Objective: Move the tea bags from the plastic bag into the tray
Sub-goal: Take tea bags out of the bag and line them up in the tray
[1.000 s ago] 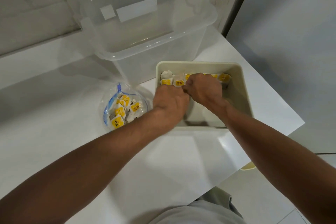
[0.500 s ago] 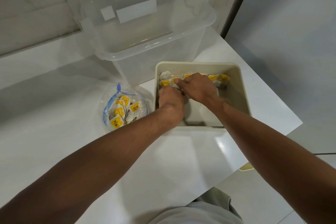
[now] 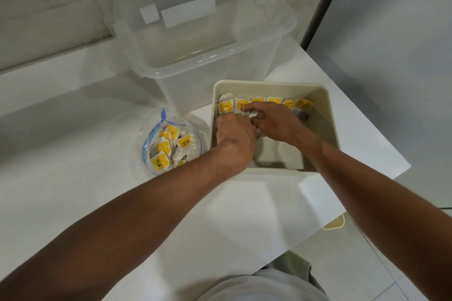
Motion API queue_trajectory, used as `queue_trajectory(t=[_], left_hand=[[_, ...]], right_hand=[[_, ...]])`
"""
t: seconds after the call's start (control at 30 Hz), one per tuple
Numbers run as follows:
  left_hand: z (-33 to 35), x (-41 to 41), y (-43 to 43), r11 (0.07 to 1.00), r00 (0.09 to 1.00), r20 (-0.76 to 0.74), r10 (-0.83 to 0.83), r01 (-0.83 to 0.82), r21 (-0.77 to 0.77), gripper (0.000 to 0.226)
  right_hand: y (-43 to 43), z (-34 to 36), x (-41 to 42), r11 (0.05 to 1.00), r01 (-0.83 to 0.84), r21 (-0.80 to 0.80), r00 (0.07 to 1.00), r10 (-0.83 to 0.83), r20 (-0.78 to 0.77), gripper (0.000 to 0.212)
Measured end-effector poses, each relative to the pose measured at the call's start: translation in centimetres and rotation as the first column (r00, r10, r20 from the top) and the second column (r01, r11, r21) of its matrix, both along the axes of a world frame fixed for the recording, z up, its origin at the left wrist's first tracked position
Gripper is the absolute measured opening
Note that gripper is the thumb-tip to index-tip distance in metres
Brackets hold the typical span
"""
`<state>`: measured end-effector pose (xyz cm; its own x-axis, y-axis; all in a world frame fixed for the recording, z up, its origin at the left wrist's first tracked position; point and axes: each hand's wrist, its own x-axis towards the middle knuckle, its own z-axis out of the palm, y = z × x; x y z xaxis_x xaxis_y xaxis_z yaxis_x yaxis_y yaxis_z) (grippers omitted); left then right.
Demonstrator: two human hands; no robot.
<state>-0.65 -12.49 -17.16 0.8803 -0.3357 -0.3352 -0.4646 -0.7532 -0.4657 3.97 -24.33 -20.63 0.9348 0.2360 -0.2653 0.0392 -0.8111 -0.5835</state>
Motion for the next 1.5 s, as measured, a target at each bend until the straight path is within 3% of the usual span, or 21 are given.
queue_trajectory(t=[0.2, 0.33, 0.43, 0.5, 0.6, 0.73, 0.9, 1.0, 1.2, 1.4, 1.5], left_hand=[[2.6, -0.8, 0.7, 0.960, 0.994, 0.052, 0.094, -0.077, -0.268, 0.023], [4.0, -0.5, 3.3, 0.880, 0.987, 0.090, 0.134, -0.077, -0.469, 0.031], [4.6, -0.7, 6.0, 0.778, 1.000, -0.017, 0.012, -0.020, -0.628, 0.048], [5.2, -1.3, 8.0, 0.683, 0.998, -0.055, -0.027, -0.021, -0.731, 0.047], [5.9, -2.1, 10.9, 0.558, 0.995, -0.093, 0.033, -0.095, -0.824, 0.037], [6.1, -2.7, 14.7, 0.519, 0.976, -0.120, 0.184, -0.200, -0.831, 0.023], [5.7, -3.4, 18.0, 0.514, 0.938, -0.191, 0.289, -0.320, -0.796, 0.019], [5.0, -3.7, 19.3, 0.484, 0.922, -0.228, 0.313, -0.362, -0.797, 0.020], [3.7, -3.7, 20.1, 0.511, 0.907, -0.260, 0.331, -0.404, -0.759, 0.023], [2.8, -3.7, 19.6, 0.617, 0.928, -0.189, 0.322, -0.357, -0.701, 0.027], [2.3, -3.5, 18.9, 0.643, 0.933, -0.143, 0.330, -0.333, -0.690, 0.024]], right_hand=[[-1.3, 1.2, -0.5, 0.985, -0.152, -0.077, 0.985, 0.158, 0.070, 0.031], [-1.2, 1.5, -1.0, 0.991, -0.121, 0.054, 0.989, 0.115, 0.090, 0.026], [-1.2, 2.4, -2.2, 0.993, -0.118, -0.009, 0.953, 0.116, 0.281, 0.018], [-1.1, 2.6, -3.0, 0.988, -0.135, -0.078, 0.911, 0.155, 0.382, 0.022], [-0.7, 2.8, -3.4, 0.979, -0.141, -0.148, 0.895, 0.190, 0.403, 0.025], [-0.3, 3.1, -3.8, 0.975, -0.070, -0.211, 0.932, 0.140, 0.335, 0.008], [1.0, 2.8, -4.4, 0.933, -0.044, -0.358, 0.955, 0.145, 0.260, 0.028], [2.0, 3.4, -4.4, 0.967, -0.057, -0.250, 0.962, 0.119, 0.244, 0.012], [5.6, 6.3, -5.4, 0.967, -0.234, 0.099, 0.940, 0.199, 0.277, 0.009], [8.7, 7.1, -6.0, 0.922, -0.360, 0.144, 0.899, 0.302, 0.318, 0.010], [9.9, 6.7, -5.9, 0.903, -0.429, 0.026, 0.859, 0.399, 0.320, 0.018]])
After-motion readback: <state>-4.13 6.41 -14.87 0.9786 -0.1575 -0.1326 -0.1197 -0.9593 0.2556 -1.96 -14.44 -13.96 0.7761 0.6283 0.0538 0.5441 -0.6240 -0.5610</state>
